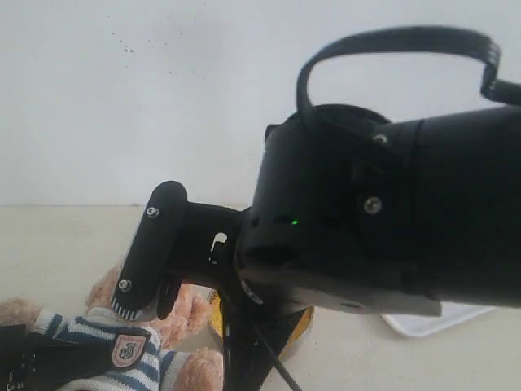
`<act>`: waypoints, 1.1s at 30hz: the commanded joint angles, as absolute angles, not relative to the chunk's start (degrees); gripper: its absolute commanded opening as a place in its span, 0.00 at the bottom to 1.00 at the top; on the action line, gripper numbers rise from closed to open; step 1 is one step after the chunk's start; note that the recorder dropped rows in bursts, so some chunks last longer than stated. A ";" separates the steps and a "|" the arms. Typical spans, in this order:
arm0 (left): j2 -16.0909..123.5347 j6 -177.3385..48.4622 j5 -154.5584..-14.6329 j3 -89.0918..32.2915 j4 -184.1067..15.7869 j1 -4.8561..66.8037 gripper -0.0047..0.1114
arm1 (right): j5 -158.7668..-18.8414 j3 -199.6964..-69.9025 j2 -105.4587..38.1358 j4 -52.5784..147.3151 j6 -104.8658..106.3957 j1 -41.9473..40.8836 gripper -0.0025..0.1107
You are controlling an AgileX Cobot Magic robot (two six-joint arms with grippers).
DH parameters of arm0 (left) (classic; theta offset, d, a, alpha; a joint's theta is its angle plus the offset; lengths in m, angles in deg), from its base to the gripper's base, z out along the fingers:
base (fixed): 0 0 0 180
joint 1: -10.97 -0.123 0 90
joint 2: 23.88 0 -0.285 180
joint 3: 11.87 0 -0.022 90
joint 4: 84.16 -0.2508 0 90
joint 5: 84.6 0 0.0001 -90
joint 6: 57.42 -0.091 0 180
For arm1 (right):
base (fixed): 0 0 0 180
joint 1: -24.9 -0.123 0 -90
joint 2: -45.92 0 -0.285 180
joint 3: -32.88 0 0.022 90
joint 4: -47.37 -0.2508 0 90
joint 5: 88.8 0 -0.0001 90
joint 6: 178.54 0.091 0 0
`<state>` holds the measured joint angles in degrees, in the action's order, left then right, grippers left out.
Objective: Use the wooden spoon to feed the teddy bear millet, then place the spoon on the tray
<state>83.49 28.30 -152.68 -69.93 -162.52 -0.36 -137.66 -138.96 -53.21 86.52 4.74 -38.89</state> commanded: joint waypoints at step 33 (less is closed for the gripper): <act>83.26 28.17 -154.56 -70.16 -162.55 -0.46 0.07 | -143.05 -118.99 -53.90 133.25 52.28 -54.06 0.02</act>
